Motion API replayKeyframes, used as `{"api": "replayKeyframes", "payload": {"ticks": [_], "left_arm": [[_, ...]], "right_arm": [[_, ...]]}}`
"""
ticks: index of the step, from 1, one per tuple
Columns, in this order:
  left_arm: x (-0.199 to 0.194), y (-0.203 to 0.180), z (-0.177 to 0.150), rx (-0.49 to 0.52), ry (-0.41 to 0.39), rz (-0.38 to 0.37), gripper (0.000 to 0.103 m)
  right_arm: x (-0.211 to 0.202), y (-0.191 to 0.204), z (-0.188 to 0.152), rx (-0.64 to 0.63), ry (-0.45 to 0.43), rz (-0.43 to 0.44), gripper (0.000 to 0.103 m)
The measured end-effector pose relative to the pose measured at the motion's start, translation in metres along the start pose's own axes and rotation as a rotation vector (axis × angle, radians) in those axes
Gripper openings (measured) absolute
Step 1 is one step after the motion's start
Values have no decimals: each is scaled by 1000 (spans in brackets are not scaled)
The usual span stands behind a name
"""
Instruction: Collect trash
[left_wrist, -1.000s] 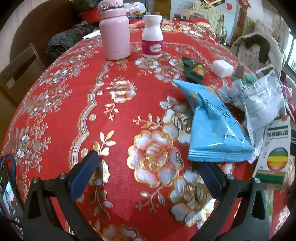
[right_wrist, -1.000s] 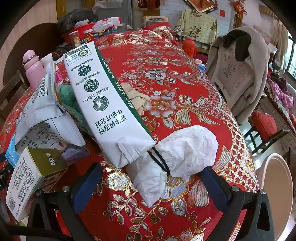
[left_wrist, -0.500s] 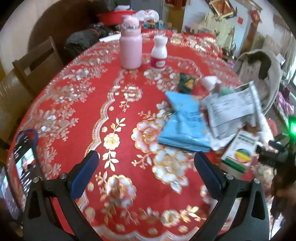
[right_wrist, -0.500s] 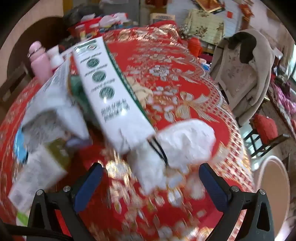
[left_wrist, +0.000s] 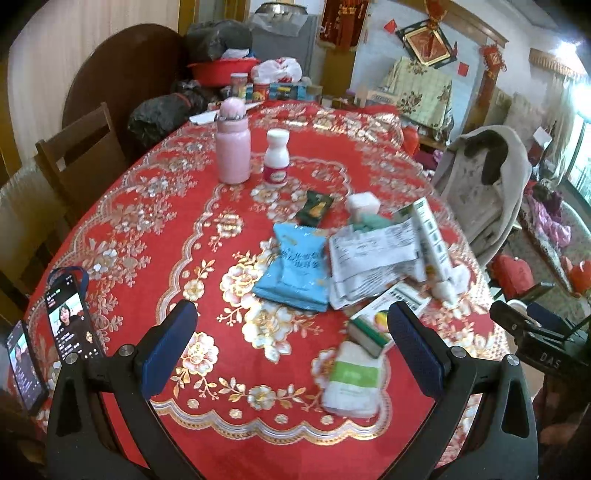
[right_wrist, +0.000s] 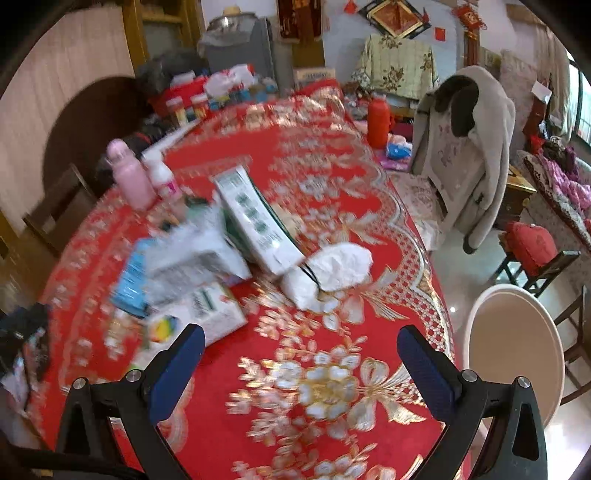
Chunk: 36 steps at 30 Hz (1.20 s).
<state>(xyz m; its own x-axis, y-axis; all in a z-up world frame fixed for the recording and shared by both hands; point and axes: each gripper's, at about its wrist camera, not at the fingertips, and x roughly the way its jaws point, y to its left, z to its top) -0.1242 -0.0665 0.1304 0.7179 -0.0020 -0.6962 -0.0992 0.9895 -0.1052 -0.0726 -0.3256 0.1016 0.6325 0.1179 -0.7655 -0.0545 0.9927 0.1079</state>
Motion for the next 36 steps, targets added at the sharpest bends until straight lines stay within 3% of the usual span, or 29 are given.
{"api": "replayKeyframes", "payload": {"ticks": [5, 14, 36], "left_arm": [[-20, -11, 5, 15, -32, 15, 102], [-36, -16, 11, -17, -77, 13, 102], [-36, -19, 20, -30, -98, 20, 102]], "right_arm": [[-35, 18, 6, -38, -75, 18, 103], [-62, 17, 18, -50, -162, 22, 103], [-68, 19, 25, -76, -176, -3, 103]]}}
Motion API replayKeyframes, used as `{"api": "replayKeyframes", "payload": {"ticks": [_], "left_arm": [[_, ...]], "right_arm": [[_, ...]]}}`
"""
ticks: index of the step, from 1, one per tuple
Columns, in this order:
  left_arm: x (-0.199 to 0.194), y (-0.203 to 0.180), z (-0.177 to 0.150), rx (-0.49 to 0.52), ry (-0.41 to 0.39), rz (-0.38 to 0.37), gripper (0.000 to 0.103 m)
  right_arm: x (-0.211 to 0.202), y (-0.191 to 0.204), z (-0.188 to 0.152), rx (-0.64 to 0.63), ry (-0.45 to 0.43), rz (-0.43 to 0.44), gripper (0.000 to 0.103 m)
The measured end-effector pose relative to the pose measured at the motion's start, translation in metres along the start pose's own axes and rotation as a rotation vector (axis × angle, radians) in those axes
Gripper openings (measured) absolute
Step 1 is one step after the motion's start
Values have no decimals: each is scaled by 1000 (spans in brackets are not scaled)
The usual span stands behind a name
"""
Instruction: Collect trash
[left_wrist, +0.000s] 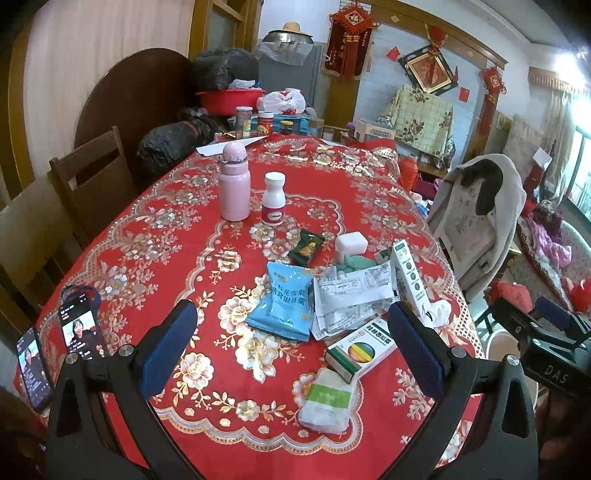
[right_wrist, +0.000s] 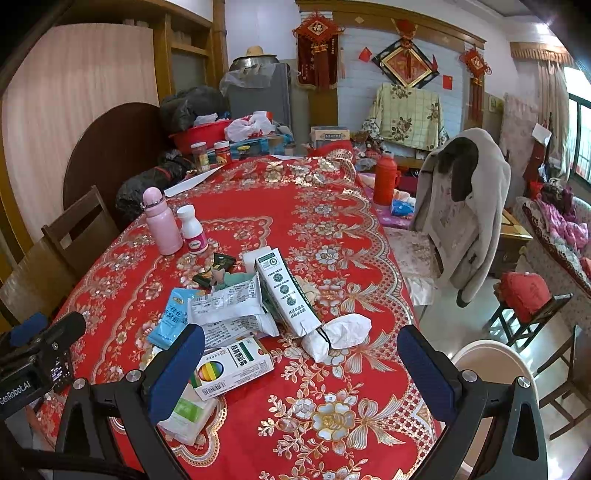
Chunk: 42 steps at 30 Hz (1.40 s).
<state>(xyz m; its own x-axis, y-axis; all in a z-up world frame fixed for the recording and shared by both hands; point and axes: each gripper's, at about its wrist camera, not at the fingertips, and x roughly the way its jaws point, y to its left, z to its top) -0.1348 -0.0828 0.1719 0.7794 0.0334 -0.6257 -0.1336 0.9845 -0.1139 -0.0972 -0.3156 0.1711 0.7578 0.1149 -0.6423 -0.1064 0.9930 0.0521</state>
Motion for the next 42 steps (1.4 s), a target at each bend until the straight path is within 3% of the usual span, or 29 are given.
{"api": "replayKeyframes", "payload": {"ticks": [42], "left_arm": [[11, -3, 9, -2, 7, 3, 102]], "right_arm": [[6, 0, 8, -5, -21, 16, 103]]}}
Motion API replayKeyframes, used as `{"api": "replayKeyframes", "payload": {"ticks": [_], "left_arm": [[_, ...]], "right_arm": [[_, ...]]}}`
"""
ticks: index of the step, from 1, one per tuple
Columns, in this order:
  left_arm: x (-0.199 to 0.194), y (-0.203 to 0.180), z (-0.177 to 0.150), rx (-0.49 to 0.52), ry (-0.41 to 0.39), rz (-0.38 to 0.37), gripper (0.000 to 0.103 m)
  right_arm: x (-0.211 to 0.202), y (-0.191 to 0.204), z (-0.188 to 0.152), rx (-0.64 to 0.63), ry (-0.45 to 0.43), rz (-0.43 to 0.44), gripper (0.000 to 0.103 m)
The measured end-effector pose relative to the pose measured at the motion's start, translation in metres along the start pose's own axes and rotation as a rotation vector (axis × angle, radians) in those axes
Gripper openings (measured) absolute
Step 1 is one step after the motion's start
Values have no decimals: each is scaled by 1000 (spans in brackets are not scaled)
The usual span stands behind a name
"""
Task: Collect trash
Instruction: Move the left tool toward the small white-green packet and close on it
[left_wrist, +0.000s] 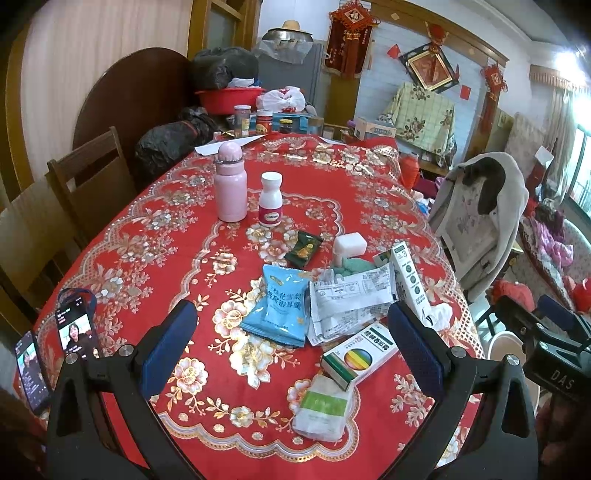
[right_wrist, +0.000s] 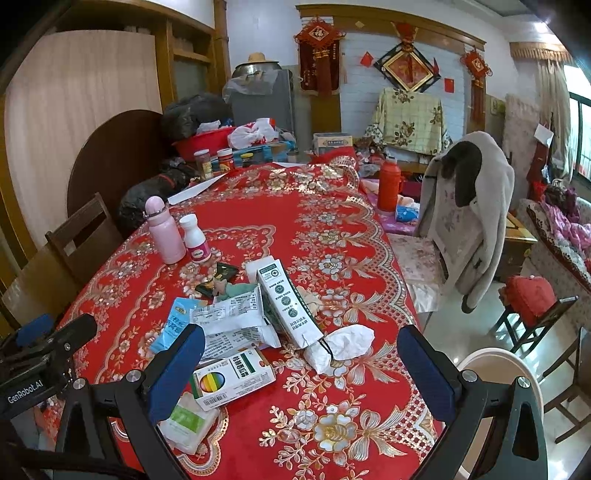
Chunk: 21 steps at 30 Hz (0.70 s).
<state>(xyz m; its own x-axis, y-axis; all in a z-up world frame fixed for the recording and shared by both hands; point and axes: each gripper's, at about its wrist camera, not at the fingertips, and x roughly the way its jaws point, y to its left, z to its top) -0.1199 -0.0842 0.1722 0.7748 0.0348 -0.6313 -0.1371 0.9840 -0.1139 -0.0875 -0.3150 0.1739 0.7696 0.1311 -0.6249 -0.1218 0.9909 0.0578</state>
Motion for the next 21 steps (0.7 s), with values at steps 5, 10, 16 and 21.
{"api": "replayKeyframes", "payload": {"ticks": [5, 10, 16, 21], "left_arm": [[2, -1, 0, 4, 3, -1, 102], [3, -2, -1, 3, 3, 0, 102], [3, -3, -1, 4, 4, -1, 102], [2, -3, -1, 4, 3, 0, 102]], "right_arm": [[0, 0, 0, 9, -2, 7, 103], [5, -1, 1, 12, 0, 7, 103], [5, -3, 1, 16, -1, 14, 103], [7, -3, 2, 10, 1, 16, 103]]}}
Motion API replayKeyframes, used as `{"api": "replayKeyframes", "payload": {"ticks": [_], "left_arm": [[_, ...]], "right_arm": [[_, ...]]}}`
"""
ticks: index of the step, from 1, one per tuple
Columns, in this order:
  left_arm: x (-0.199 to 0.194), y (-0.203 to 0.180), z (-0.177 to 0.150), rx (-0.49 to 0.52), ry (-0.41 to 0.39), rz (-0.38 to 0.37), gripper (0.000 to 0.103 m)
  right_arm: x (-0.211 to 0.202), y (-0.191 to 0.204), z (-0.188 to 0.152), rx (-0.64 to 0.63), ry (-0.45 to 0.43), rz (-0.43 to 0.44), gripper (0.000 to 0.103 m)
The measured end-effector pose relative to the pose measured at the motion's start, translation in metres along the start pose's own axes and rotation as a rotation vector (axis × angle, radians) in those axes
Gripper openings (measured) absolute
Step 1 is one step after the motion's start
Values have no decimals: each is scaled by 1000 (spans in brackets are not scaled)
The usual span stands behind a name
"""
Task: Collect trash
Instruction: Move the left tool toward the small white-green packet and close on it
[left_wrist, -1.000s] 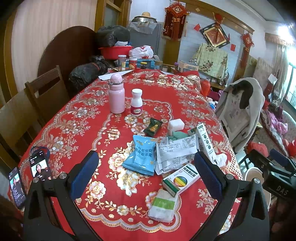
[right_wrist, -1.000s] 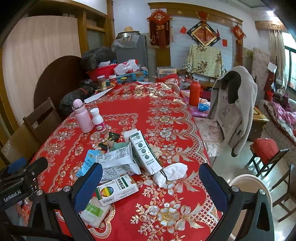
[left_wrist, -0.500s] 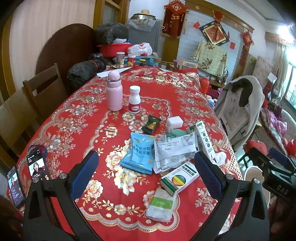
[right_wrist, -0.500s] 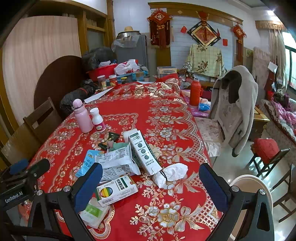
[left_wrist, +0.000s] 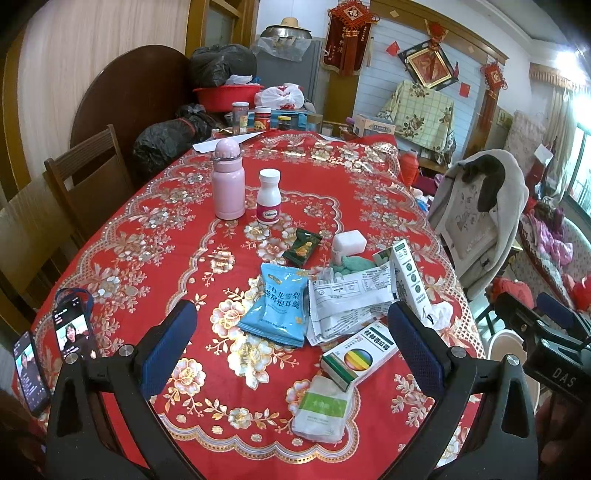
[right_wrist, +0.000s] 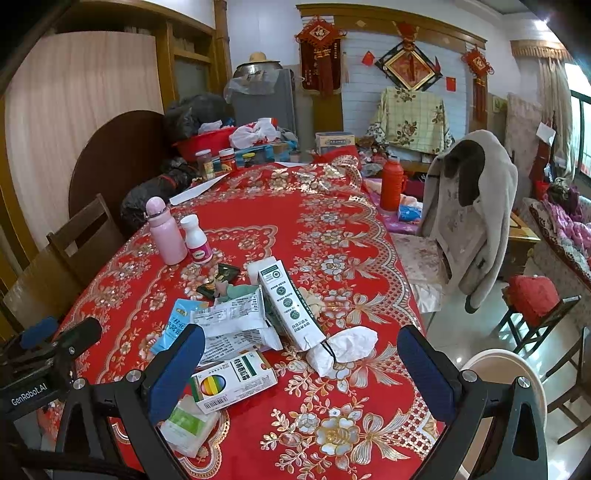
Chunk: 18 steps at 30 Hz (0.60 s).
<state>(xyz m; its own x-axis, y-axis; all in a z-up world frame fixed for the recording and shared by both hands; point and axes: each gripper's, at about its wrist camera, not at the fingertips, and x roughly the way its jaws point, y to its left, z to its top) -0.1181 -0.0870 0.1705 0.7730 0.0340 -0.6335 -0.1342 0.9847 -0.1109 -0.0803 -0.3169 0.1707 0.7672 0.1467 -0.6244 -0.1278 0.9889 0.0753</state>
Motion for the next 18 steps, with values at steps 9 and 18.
{"api": "replayKeyframes", "payload": {"ticks": [9, 18], "left_arm": [[4, -2, -4, -3, 8, 3, 102], [7, 1, -7, -2, 13, 6, 102]], "right_arm": [[4, -2, -2, 6, 24, -5, 103], [6, 3, -3, -10, 35, -10, 103]]}}
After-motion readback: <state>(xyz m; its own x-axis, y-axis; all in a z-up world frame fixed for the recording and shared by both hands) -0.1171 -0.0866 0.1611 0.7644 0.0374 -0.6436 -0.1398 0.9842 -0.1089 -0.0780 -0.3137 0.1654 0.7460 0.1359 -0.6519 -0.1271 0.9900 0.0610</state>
